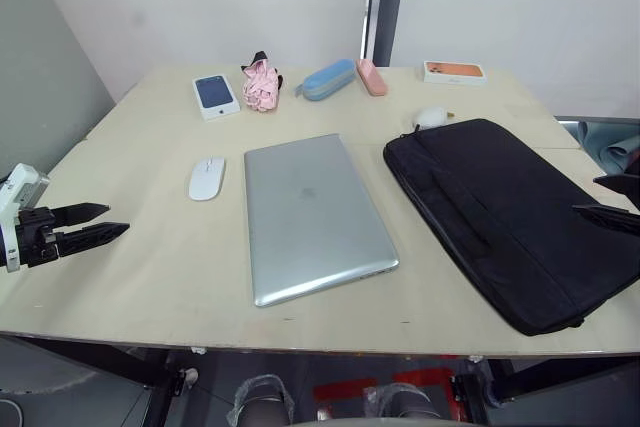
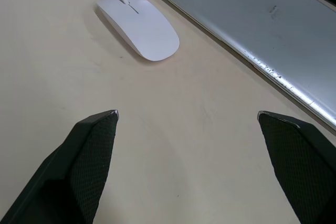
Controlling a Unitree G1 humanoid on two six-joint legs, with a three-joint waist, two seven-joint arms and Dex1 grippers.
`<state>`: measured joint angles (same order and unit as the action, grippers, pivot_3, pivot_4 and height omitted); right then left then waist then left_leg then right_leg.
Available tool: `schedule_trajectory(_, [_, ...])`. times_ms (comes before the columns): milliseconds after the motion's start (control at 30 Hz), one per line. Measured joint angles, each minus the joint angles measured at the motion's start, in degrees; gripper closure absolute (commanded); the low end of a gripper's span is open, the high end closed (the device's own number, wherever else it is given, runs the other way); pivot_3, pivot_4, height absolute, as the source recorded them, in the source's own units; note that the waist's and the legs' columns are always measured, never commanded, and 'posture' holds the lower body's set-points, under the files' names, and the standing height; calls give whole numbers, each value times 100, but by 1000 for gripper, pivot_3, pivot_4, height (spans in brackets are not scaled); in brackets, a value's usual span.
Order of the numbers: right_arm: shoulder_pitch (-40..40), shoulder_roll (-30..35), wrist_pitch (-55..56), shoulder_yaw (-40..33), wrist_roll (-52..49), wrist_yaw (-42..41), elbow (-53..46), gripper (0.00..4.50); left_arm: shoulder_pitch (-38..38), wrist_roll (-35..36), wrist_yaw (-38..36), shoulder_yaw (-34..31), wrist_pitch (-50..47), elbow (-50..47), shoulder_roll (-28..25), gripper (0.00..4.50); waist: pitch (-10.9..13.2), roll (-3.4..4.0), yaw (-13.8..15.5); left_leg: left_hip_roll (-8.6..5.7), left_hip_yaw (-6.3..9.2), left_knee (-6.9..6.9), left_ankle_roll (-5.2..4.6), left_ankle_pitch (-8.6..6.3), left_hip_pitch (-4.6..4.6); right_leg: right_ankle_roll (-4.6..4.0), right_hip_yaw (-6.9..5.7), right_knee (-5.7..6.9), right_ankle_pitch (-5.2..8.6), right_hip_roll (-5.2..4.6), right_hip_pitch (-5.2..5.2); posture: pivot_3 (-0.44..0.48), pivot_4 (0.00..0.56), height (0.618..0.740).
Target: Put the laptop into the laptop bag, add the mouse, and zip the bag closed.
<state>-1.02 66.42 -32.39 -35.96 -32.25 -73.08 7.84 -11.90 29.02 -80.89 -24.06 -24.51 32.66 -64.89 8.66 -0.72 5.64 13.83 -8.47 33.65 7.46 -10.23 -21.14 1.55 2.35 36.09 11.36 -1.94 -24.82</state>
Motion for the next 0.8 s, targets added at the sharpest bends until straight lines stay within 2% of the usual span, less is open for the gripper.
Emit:
schedule_trajectory(300, [90, -424, -173, 19, -141, 285, -465, 0, 44, 276, 52, 9, -655, -1003, 198, 58, -3, -2, 10, 0, 2, 6, -1, 0, -1, -1, -2, 6, 0, -1, 0, 0, 150, 740])
schedule_trajectory(500, [183, -441, -195, 16, -159, 378, -574, 0, 144, 284, 127, 27, -843, -1137, 303, 58, -3, -2, -9, 0, 2, 6, 0, 0, 0, -1, -2, 6, 0, -1, 1, 0, 150, 740])
schedule_trajectory(700, [266, -514, -206, -3, -172, 560, -627, 0, 146, 495, 447, 26, -1304, -1457, 679, 58, -5, 0, 8, 0, 4, 9, -1, 0, -2, -1, -4, 6, 0, -1, 2, 0, 150, 740])
schedule_trajectory(800, [207, -725, -279, -4, -300, 713, -726, 777, 143, 729, 804, 48, -2017, -1692, 872, 0, -5, -1, 4, 0, 4, 13, -1, 0, -3, -1, -4, 11, 0, -1, 1, 0, 150, 740])
